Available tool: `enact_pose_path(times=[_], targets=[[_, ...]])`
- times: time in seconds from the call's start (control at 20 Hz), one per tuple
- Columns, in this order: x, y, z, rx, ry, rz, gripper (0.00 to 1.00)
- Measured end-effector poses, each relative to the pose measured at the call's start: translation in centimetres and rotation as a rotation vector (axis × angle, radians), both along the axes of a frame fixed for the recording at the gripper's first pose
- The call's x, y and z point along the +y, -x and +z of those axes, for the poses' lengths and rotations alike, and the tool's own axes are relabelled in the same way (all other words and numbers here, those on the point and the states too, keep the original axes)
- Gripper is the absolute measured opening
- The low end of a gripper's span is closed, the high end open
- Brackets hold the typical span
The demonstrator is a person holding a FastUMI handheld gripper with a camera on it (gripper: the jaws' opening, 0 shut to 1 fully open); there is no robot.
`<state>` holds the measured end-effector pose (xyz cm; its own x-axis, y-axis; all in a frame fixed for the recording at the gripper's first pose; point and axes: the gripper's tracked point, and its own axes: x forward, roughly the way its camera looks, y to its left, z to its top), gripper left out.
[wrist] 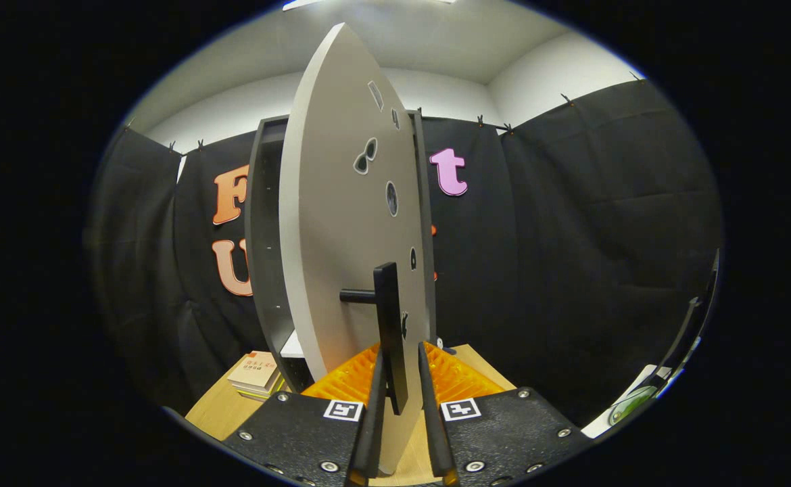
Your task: Open the shoe cabinet door, grab the shoes and put them into the shoe cabinet, then close the shoe cabinet door.
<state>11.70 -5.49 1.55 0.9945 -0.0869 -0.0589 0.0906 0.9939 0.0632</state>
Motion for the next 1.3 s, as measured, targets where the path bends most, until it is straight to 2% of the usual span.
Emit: enact_pose_path(times=[0.4,0.5,0.75,1.05,1.3], targets=[[-6.6,0.3,-1.4,0.015,0.011,-0.074,0.27],[-7.8,0.3,-1.5,0.003,-0.035,-0.067,0.23],[-8.9,0.2,-1.9,0.003,-0.024,-0.012,0.25],[-10.9,0.7,-1.5,-0.005,0.002,-0.023,0.25],[-12.9,1.8,-1.5,-0.001,0.010,-0.074,0.25]])
